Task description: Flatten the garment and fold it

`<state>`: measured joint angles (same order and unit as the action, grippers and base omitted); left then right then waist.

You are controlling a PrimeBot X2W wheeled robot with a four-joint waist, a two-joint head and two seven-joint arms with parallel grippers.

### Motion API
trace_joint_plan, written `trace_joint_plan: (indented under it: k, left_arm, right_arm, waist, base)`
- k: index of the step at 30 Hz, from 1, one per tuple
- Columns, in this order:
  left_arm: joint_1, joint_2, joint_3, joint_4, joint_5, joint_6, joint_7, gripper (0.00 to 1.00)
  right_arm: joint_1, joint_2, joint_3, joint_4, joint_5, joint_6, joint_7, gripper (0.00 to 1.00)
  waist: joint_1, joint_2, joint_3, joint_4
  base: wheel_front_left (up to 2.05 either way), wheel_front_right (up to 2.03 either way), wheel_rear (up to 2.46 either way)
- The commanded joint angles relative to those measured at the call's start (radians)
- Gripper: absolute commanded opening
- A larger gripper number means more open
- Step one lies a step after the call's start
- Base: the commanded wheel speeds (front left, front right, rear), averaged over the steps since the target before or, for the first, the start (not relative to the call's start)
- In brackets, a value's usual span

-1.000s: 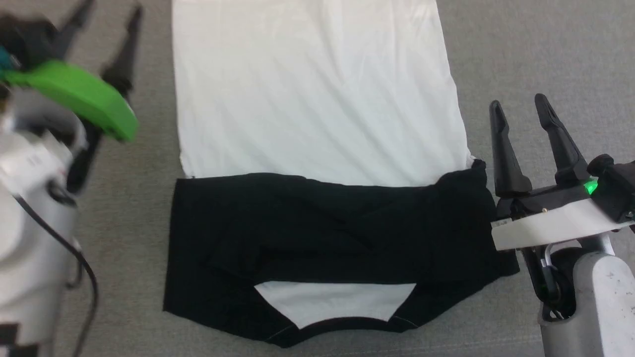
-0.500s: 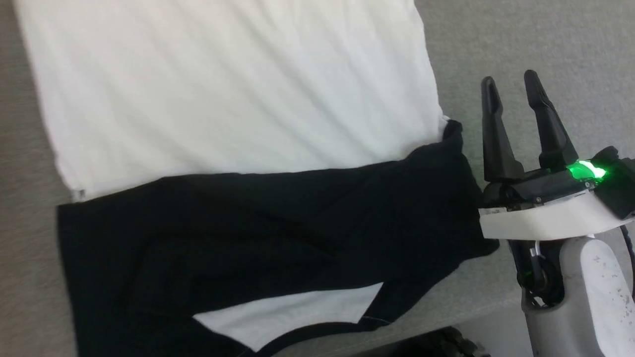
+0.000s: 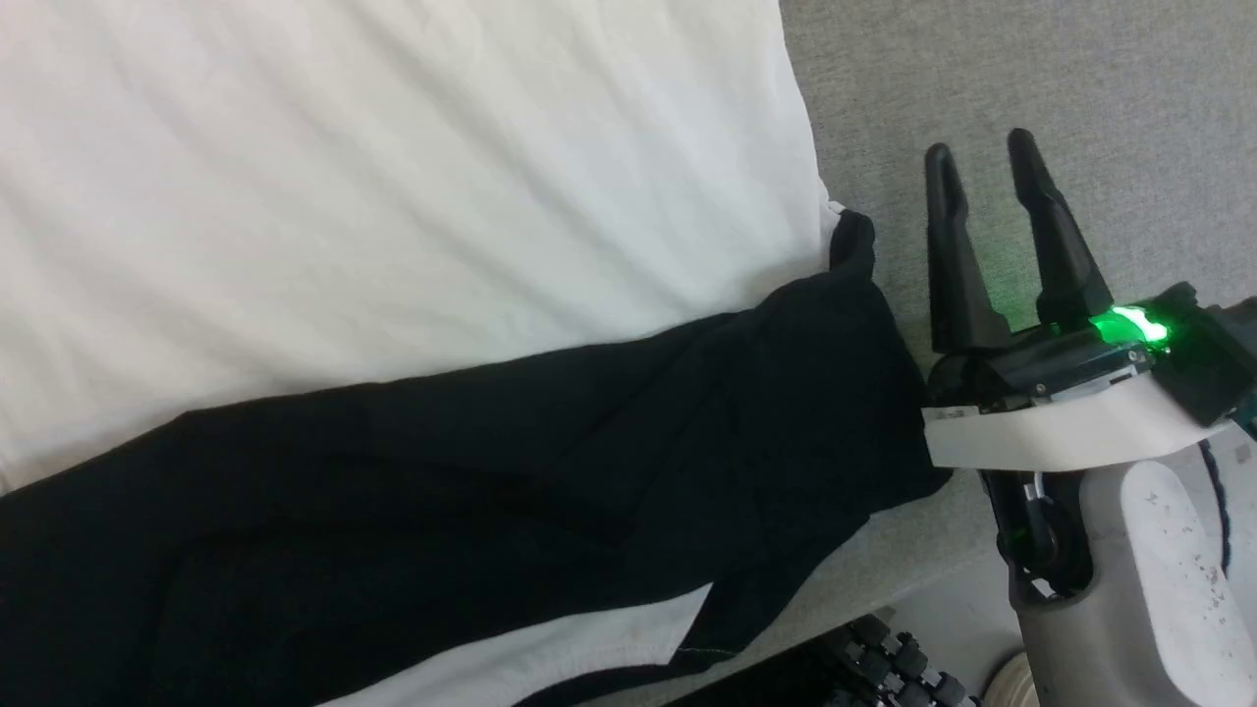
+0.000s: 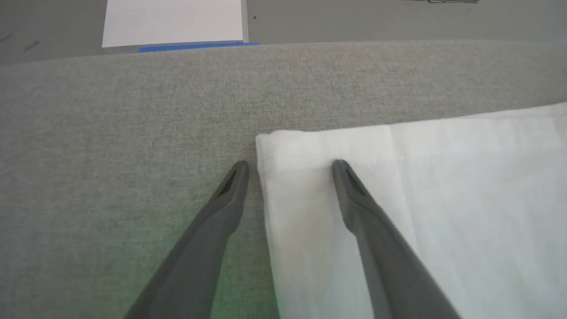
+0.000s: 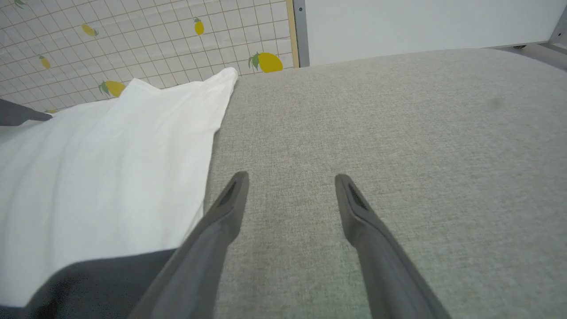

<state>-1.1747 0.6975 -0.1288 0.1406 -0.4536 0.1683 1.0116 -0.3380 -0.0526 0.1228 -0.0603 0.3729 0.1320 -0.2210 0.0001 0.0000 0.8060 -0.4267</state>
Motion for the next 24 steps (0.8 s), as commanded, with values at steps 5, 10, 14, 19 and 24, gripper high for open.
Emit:
trace_joint_plan:
  k: [5, 10, 14, 19, 24]
  left_arm:
    - [0.01, 0.036, -0.011, 0.013, 0.038, 0.02, 0.02, 0.98]
    - [0.008, 0.047, -0.024, -0.003, 0.045, 0.007, 0.012, 0.0]
    - [-0.001, 0.044, -0.033, -0.01, 0.052, -0.003, -0.026, 0.0]
    - [-0.016, 0.012, -0.05, -0.005, 0.044, -0.011, -0.055, 0.0]
    - [-0.037, -0.039, -0.071, -0.003, 0.023, -0.027, -0.093, 0.0]
  right_arm:
    - [-0.028, 0.002, 0.01, 0.005, 0.008, -0.001, -0.014, 1.0]
    - [-0.05, 0.002, 0.016, 0.002, -0.008, -0.001, -0.006, 1.0]
    - [-0.12, 0.002, 0.025, -0.017, -0.04, -0.001, 0.017, 1.0]
    - [-0.33, 0.002, 0.028, 0.004, -0.053, -0.001, 0.126, 1.0]
    - [-0.62, 0.002, 0.009, 0.155, -0.003, -0.001, 0.263, 1.0]
  waist:
    - [-0.0001, 0.0, 0.024, -0.012]
    - [-0.0001, 0.0, 0.031, -0.006]
    - [-0.0001, 0.0, 0.03, 0.004]
    - [-0.0001, 0.0, 0.03, 0.03]
    - [-0.0001, 0.0, 0.032, 0.084]
  base:
    - [0.0, 0.0, 0.0]
    - [0.0, 0.0, 0.0]
    - [0.0, 0.0, 0.0]
    - [0.0, 0.0, 0.0]
    - [0.0, 0.0, 0.0]
